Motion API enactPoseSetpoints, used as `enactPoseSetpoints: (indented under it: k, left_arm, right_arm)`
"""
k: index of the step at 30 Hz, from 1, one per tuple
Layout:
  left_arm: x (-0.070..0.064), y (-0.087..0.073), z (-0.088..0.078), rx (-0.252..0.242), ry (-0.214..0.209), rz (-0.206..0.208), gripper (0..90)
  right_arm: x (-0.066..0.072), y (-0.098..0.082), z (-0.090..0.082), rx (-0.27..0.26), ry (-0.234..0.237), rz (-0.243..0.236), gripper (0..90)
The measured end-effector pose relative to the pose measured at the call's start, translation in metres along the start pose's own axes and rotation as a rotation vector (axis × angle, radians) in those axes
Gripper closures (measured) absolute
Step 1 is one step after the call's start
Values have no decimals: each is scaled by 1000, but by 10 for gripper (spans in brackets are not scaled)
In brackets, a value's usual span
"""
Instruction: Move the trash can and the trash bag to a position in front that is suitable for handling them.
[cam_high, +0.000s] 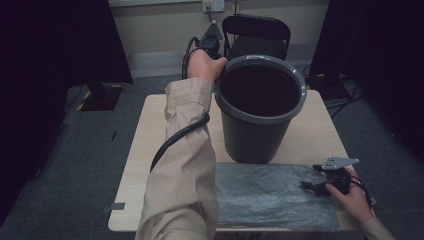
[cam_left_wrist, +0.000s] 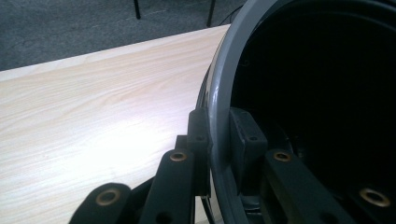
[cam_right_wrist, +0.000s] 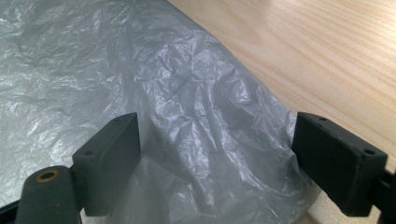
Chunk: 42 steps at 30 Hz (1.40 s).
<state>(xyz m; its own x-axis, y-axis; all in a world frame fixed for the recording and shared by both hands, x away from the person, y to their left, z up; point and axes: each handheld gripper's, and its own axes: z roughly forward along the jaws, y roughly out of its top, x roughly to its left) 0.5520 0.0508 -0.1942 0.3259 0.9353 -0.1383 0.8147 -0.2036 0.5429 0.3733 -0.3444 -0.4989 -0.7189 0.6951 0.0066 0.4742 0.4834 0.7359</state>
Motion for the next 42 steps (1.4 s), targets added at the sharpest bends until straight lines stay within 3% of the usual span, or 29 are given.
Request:
enactPoseSetpoints:
  k: [5, 12, 18, 21, 34, 42]
  left_arm:
    - [2, 2, -2, 0, -20, -30, 794]
    - [6, -2, 3, 0, -25, -40, 795]
    - [10, -1, 1, -8, -55, -46, 795]
    - [12, -1, -1, -11, -60, -70, 795]
    - [19, -3, 4, -18, -32, -79, 796]
    - [22, -4, -1, -35, -59, -96, 795]
  right_arm:
    - [0, 0, 0, 3, -1, 0, 149]
    - [0, 0, 0, 2, -1, -1, 148]
    - [0, 0, 0, 3, -2, 0, 148]
    - [0, 0, 0, 2, -2, 0, 149]
    - [0, 0, 0, 2, -2, -1, 149]
    - [0, 0, 0, 2, -2, -1, 149]
